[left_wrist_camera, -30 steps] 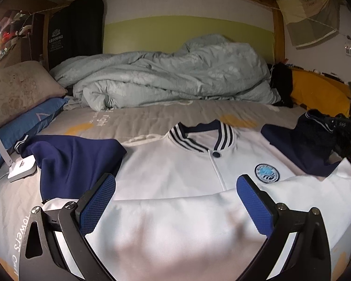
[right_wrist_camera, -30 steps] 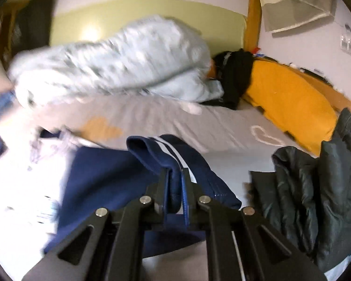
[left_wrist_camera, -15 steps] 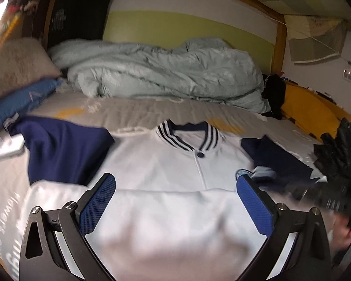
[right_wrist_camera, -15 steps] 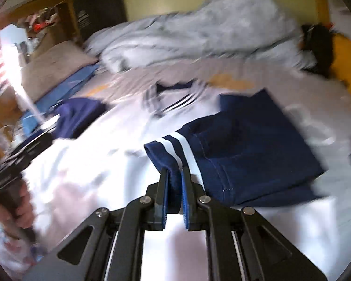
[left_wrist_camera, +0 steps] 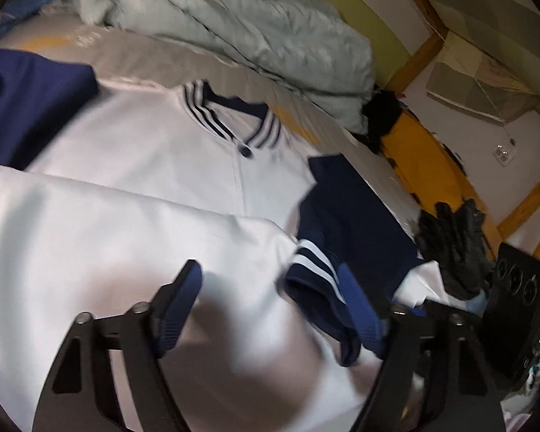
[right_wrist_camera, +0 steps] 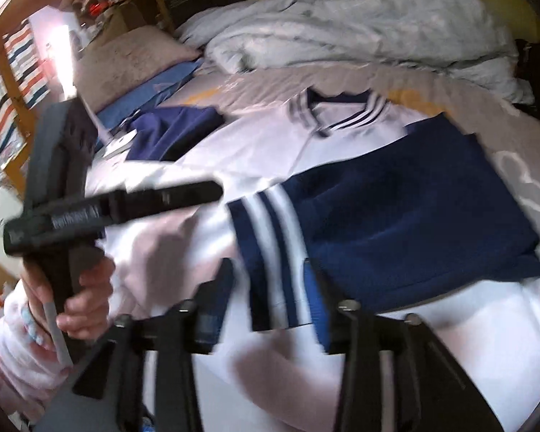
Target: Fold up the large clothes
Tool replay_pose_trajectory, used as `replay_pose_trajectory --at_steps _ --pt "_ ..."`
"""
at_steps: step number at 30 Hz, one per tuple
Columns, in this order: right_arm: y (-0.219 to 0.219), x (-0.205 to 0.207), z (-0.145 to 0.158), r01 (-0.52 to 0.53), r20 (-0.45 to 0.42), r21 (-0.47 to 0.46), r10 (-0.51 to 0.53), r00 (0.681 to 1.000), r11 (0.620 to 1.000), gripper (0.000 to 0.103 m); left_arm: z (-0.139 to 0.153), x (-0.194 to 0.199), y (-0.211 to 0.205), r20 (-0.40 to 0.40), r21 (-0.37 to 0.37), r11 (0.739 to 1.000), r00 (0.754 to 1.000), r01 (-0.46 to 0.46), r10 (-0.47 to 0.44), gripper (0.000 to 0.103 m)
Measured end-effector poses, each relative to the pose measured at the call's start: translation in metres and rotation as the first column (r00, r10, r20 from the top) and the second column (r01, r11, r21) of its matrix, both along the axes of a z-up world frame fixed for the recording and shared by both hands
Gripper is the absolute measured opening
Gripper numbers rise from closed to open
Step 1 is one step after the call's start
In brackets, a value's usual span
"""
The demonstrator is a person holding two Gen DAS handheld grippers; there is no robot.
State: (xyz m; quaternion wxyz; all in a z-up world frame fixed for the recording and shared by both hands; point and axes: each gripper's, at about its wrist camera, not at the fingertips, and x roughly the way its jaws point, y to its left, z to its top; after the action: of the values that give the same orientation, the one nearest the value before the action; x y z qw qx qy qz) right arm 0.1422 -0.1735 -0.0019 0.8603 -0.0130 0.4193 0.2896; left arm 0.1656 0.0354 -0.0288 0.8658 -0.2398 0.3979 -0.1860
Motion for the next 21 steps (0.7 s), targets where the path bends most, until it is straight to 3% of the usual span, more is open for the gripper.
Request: replay_pose_trajectory --at_steps 3,5,9,13,16,19,21 --pt "-0.013 -0.001 0.016 0.068 0.089 -0.031 -0.065 0.994 0.997 0.043 0.001 0.002 -0.013 0.017 0.003 0.999 0.999 0.045 -0.045 0.069" --pt "-0.025 0.001 0.028 0.144 0.166 -0.053 -0.134 0.977 0.988 0.054 0.001 0.005 -0.023 0.007 0.023 0.997 0.997 0.073 -0.073 0.069" --pt "-0.049 0.011 0.038 0.254 0.215 -0.070 -0.234 0.948 0.965 0.055 -0.010 0.010 -0.039 -0.023 0.054 0.995 0.996 0.088 -0.087 0.065" --pt "-0.064 0.022 0.035 0.321 0.213 -0.083 -0.298 0.931 0.943 0.056 -0.006 0.008 -0.047 0.019 0.145 0.985 0.995 0.093 -0.097 0.007" --pt "-0.073 0.031 0.030 0.376 0.206 -0.097 -0.351 0.913 0.921 0.058 0.004 0.005 -0.042 0.069 0.176 0.983 0.995 0.054 -0.067 0.005" --pt "-0.087 0.036 0.030 0.429 0.189 -0.081 -0.409 0.893 0.900 0.062 0.019 0.003 -0.041 0.147 0.355 0.933 0.989 -0.064 0.012 0.005" --pt "-0.098 0.042 0.030 0.475 0.174 -0.066 -0.459 0.871 0.877 0.064 0.030 0.009 -0.039 0.194 0.488 0.862 0.980 -0.138 0.047 0.005"
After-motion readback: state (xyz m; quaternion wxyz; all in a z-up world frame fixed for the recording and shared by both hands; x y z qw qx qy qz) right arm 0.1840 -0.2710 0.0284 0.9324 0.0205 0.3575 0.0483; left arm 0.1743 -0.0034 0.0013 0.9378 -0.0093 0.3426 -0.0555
